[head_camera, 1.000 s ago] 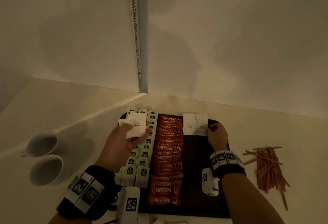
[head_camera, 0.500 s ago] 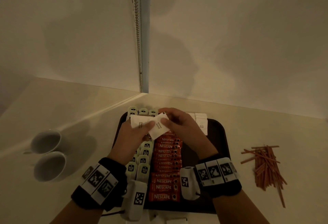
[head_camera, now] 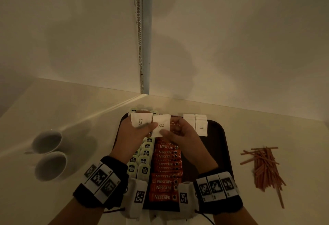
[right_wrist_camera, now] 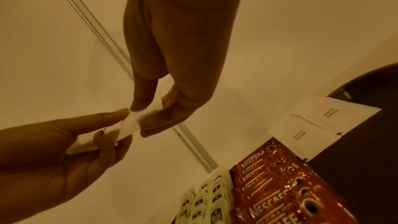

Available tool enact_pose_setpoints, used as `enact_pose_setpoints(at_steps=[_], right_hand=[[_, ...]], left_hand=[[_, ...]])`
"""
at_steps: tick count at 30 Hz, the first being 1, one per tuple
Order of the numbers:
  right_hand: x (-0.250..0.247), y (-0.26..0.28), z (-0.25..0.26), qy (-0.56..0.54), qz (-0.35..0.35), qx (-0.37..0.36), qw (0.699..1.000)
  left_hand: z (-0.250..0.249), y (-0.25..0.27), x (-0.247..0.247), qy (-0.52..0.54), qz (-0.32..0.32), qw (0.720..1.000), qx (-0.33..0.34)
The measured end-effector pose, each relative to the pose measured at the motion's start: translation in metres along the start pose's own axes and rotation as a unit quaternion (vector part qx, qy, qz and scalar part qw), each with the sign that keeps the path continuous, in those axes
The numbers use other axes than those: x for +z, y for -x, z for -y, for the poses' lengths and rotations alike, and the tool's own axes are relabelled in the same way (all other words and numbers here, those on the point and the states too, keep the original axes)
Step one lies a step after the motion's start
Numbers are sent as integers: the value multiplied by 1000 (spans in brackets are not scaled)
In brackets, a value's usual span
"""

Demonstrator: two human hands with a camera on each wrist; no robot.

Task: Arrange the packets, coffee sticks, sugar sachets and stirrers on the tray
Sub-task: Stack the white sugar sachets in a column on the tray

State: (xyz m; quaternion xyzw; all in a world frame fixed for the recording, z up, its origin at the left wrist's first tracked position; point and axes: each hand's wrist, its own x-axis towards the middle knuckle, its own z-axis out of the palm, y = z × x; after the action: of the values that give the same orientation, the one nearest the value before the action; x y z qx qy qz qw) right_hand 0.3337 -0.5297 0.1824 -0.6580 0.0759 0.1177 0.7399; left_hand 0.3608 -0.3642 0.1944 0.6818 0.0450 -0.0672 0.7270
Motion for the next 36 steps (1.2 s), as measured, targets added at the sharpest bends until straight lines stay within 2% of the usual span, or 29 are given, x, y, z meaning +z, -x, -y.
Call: enact_pose_setpoints(at_steps=[5,7,9,11,13,15,17,21,32,34,36], right_hand=[[-1,5,-10,16,-51,-18,998],[-10,5,-15,19,-67,-6,998],[-28,1,-25,49,-122,2,991],[-52,-7,-39,123,-208,11,970],[-74,-17,-54,196,-289,31,936],[-89,-25,-66,248,-336,57,907],[-94,-32,-74,278,-334,82,897],[-92,-40,-82,278,-313,103,902],[-86,-54,-89,267,-363,71,890],[-86,-55,-89,275,-364,71,887],[-86,-54,-86,277,-366,70,885]], left_hand=[[2,2,5,-3,4,1000,-6],[4,2,4,13,4,999,-34],[6,3,1,82,2,993,-79],[7,3,-4,167,-6,978,-126],[7,3,-10,224,-15,962,-157],[7,3,-13,258,-13,952,-166],[6,3,-15,276,-13,946,-169],[7,1,-16,299,-11,936,-185],[9,-2,-19,338,6,922,-188],[9,-1,-18,337,10,923,-186],[9,-1,-18,307,10,936,-172]])
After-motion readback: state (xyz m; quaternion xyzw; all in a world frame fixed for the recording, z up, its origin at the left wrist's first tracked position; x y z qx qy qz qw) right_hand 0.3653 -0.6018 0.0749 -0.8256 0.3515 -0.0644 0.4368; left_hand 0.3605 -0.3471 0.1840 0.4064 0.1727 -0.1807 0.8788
